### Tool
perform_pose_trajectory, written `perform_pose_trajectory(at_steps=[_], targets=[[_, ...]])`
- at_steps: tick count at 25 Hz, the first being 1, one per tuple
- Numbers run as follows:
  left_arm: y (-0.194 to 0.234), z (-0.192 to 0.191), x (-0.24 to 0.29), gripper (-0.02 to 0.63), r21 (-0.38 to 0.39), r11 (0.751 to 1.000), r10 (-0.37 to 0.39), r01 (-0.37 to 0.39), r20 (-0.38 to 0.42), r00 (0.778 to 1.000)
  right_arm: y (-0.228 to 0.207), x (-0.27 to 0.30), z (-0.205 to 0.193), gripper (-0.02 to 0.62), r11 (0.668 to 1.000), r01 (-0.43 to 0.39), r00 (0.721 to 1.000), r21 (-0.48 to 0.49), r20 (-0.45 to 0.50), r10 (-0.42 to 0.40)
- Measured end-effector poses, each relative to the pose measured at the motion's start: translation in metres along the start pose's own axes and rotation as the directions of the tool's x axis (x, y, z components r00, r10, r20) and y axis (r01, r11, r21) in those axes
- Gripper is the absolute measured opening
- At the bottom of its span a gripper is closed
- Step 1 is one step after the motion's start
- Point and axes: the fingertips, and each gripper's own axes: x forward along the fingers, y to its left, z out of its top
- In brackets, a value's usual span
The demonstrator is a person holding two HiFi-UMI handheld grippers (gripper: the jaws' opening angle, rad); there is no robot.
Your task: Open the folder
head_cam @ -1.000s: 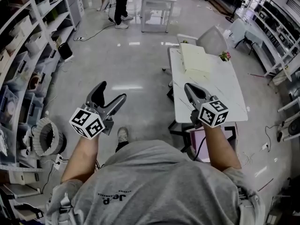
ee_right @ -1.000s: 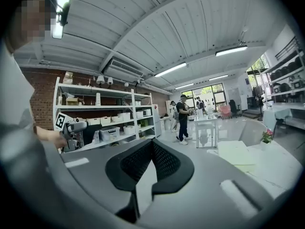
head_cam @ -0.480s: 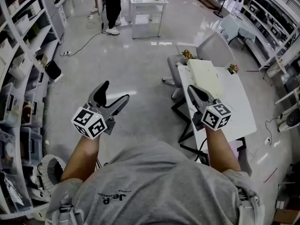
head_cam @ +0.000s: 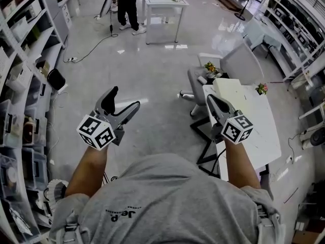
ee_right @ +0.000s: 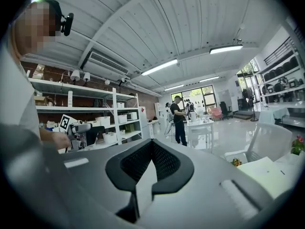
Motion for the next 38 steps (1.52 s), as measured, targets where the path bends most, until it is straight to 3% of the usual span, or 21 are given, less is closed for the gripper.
perform_pose_trajectory(at_steps=[6,16,20,31,34,38], targets=[[0.028,-0.013,0.049,0.480,-0.009,0.999,0.031,-0.031,-0.030,0.999,-0.047,0.039,-0.003,0.003,0.999,-0.035,0.999,0.013,-0.013,0.036],[0.052,-0.023,0.160,0.480,-0.025,0.985,0.170,-0.171,-0.024,0.985,-0.170,0.111,0.000,0.003,0.980,-0.198,0.979,0.022,-0.041,0.199],[0.067,-0.019,0.170,0.480,-0.019,0.982,0.187,-0.187,-0.034,0.982,-0.181,0.134,0.004,0.003,0.978,-0.204,0.978,0.036,-0.041,0.205],[0.159,-0.014,0.167,0.480,-0.001,0.999,0.052,-0.053,-0.093,0.994,-0.167,0.174,0.010,0.003,1.000,0.015,1.000,0.016,-0.014,-0.014],[0.157,-0.027,0.184,0.480,-0.007,1.000,-0.016,0.016,-0.144,0.989,-0.178,0.165,0.006,0.003,0.995,0.100,0.995,0.017,0.003,-0.100],[0.123,-0.046,0.226,0.480,0.011,0.995,-0.095,0.098,-0.188,0.978,-0.208,0.128,0.002,0.003,0.984,0.176,0.984,0.022,0.025,-0.176]])
